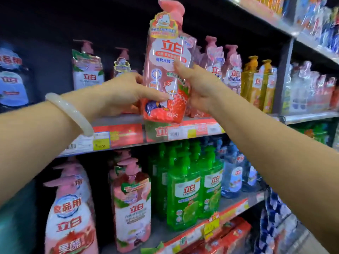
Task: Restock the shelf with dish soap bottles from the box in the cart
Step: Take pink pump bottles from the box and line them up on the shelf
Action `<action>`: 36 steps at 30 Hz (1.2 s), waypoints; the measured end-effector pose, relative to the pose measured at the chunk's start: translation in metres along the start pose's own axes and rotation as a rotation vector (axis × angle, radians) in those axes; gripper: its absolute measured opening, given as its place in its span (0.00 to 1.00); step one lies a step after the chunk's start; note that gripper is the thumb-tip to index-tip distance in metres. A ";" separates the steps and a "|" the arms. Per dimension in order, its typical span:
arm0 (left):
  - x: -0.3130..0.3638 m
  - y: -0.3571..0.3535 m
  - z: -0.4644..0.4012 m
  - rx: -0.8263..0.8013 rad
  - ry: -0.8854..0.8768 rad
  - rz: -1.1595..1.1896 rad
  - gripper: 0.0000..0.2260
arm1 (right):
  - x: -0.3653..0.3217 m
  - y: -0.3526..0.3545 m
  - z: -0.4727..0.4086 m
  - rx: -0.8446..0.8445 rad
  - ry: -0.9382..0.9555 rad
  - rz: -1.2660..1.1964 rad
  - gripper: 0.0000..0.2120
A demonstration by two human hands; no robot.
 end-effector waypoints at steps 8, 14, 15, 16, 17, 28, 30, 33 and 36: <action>-0.005 0.016 -0.060 0.040 0.043 -0.209 0.13 | 0.022 0.007 -0.070 -0.069 0.075 -0.058 0.18; -0.032 0.011 -0.081 0.088 0.084 -0.231 0.13 | 0.045 0.017 -0.097 -0.179 0.122 -0.016 0.11; -0.036 0.011 -0.083 0.095 0.090 -0.228 0.15 | 0.050 0.018 -0.100 -0.211 0.127 -0.021 0.11; -0.040 0.010 -0.085 0.098 0.093 -0.224 0.17 | 0.054 0.018 -0.102 -0.239 0.130 -0.027 0.11; -0.043 0.010 -0.087 0.096 0.091 -0.224 0.18 | 0.057 0.018 -0.104 -0.267 0.133 -0.035 0.11; -0.049 0.009 -0.093 0.144 0.081 -0.282 0.20 | 0.070 0.027 -0.102 -0.320 0.118 0.242 0.25; -0.051 0.015 -0.088 0.172 0.135 -0.322 0.21 | 0.076 0.031 -0.097 -0.354 0.062 0.409 0.31; -0.055 0.020 -0.083 0.225 0.180 -0.321 0.15 | 0.086 0.036 -0.094 -0.364 -0.069 0.449 0.30; -0.057 0.018 -0.083 0.240 0.168 -0.330 0.12 | 0.087 0.037 -0.094 -0.347 -0.077 0.456 0.26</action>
Point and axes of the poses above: each hand's wrist, its own z-axis away from the middle knuckle, its own y-axis out of the back of the hand, x = y × z, the point moved 5 cm from there along -z, towards the middle knuckle, and after that the axes turned 3 degrees about z, right-handed, at the moved point
